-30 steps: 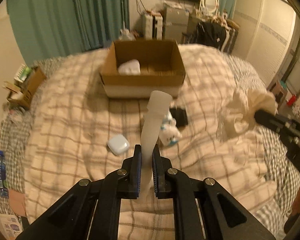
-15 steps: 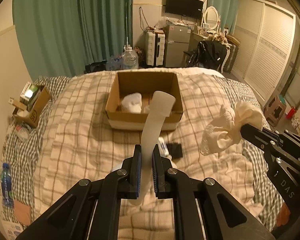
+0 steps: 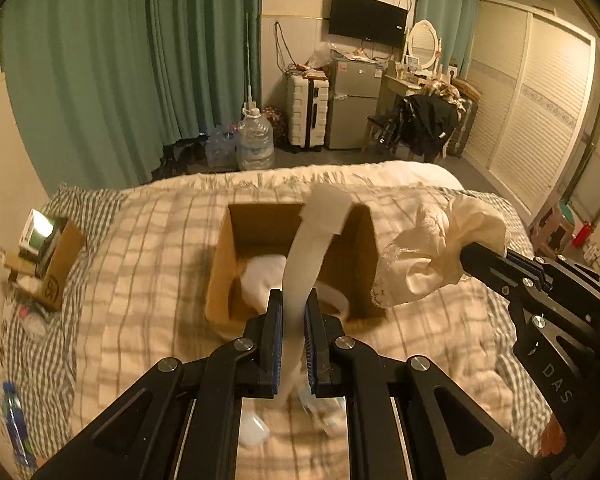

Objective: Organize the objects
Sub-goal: 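Carry the lace cloth and plush into the box and open both grippers, then withdraw both grippers and move them toward the bear figurine and earbud case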

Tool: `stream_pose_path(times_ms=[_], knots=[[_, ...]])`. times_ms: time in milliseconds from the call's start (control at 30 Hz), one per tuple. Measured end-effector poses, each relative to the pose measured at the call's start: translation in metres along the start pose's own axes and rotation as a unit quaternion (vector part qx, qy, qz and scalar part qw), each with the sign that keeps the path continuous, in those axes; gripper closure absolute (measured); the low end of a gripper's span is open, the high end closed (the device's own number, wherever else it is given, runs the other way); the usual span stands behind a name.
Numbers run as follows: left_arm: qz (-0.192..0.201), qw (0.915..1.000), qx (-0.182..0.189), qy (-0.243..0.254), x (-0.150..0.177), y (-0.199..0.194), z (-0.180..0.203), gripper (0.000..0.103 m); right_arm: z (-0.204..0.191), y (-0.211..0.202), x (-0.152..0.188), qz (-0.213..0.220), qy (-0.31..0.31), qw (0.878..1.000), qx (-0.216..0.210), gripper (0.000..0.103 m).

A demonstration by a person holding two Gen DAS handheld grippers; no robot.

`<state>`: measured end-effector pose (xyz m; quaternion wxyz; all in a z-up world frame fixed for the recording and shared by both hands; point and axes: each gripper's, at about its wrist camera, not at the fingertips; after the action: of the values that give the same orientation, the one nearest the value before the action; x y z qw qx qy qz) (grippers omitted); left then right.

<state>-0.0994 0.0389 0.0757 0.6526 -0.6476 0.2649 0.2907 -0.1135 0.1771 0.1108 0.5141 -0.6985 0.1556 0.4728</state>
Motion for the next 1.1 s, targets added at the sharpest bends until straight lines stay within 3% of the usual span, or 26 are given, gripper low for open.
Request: stream_pose_path(times_ms=[200,433,500,533,600,633,667,867,1033,1100], knots=[[-0.005,1.0000,0.001,0.006,-0.021,0.051,-0.015,0.094,0.009,0.056,-0.014,-0.008,0.004,1.000,-0.001,0.097],[-0.022,0.9996,0.002,0.019,-0.015,0.106,-0.020,0.093,0.012,0.120,-0.010,-0.037,0.000,0.999,0.006,0.097],[-0.026,0.9994,0.004,0.023,-0.009,0.119,-0.020,0.089,0.015,0.134,-0.006,-0.043,0.011,0.999,-0.010,0.097],[-0.030,0.9992,0.006,0.025,-0.007,0.124,-0.020,0.081,0.017,0.138,-0.003,-0.039,0.017,0.999,-0.014,0.096],[-0.041,0.9987,0.010,0.030,-0.003,0.133,-0.020,0.056,0.019,0.142,0.001,-0.037,0.025,0.999,-0.017,0.076],[-0.038,0.9988,0.002,0.031,0.000,0.135,-0.022,0.037,0.020,0.144,0.003,-0.038,0.025,0.999,-0.018,0.050],[-0.031,0.9990,-0.006,0.031,0.002,0.134,-0.024,0.030,0.021,0.144,0.005,-0.035,0.023,0.999,-0.013,0.037],[-0.035,0.9992,-0.017,-0.001,0.007,0.118,-0.043,0.024,0.027,0.127,0.005,-0.026,0.026,0.999,-0.002,0.033],[-0.013,0.9993,-0.033,-0.012,0.005,0.070,-0.053,0.009,0.026,0.077,-0.006,-0.007,0.016,1.000,0.007,0.032],[0.004,0.9991,-0.041,-0.010,0.004,0.040,-0.054,0.008,0.023,0.048,-0.013,0.005,0.009,1.000,0.017,0.027]])
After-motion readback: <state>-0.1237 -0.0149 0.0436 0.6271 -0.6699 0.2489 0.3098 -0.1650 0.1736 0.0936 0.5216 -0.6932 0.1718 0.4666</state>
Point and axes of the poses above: each gripper's, at about its wrist camera, not at the fingertips, and y roughly the way its jaws point, z to its right, x to its underside, and after that the axes turned 3 degrees about z, right-handed
